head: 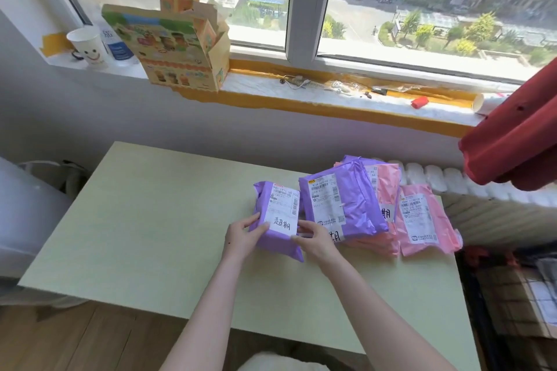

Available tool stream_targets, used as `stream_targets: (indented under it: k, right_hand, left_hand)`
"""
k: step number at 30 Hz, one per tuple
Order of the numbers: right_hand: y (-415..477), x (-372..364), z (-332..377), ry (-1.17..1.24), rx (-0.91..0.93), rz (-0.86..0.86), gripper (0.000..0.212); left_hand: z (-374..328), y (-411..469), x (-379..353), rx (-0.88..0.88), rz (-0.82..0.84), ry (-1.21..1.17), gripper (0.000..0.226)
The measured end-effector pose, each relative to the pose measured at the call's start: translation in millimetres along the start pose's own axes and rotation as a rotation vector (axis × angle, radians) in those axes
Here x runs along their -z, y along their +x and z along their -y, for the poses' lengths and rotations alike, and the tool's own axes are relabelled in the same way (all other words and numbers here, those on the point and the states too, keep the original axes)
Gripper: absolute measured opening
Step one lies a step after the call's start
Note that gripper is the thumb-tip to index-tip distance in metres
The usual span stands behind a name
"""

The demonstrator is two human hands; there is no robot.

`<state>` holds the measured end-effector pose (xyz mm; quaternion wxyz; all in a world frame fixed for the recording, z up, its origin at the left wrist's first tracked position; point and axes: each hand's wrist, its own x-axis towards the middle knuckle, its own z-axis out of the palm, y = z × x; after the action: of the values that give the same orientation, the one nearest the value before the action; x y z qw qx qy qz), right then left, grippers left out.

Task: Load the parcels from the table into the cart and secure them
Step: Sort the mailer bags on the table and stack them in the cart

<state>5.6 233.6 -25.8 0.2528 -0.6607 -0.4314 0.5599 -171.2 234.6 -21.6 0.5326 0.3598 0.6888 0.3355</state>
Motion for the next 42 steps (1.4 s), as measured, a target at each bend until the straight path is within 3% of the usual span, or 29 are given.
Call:
stream_targets:
  k: [5,9,11,15,18,32,42]
  right_hand:
    - [-14.0,1.2,15.6,0.13,0.089,-0.028,0.042]
    - [-31.7,11.4,47.0,0.344,0.181,0.003,0.047]
    - [-39.2,18.6,59.5,0.438,0.206,0.054,0.051]
    - [-52.8,38.7,78.2,0.551,0.263,0.113,0.062]
    - [-66.6,58.3,91.1,0.547,0.329,0.078,0.057]
    - [-159.8,150.6,60.8,0.489,0.434,-0.382,0.062]
    - [-252.3,221.2,-2.5,0.555,0.406,-0.527,0.062]
  left_hand:
    - [-22.6,-17.9,12.6,-0.129,-0.038,-0.13,0.045]
    - [-48.5,-29.8,22.6,-0.172,0.01,-0.281,0.086]
    - [-62.0,-34.2,26.3,-0.198,0.077,-0.337,0.095]
    - [-87.3,-41.2,29.5,-0.283,0.234,-0.389,0.079]
    - [-105.3,-45.2,25.6,-0.325,0.328,-0.38,0.073]
    - [-159.8,-70.5,-76.1,-0.453,0.73,-0.179,0.073]
    - [-153.1,-153.6,-174.2,-0.392,0.952,-0.233,0.061]
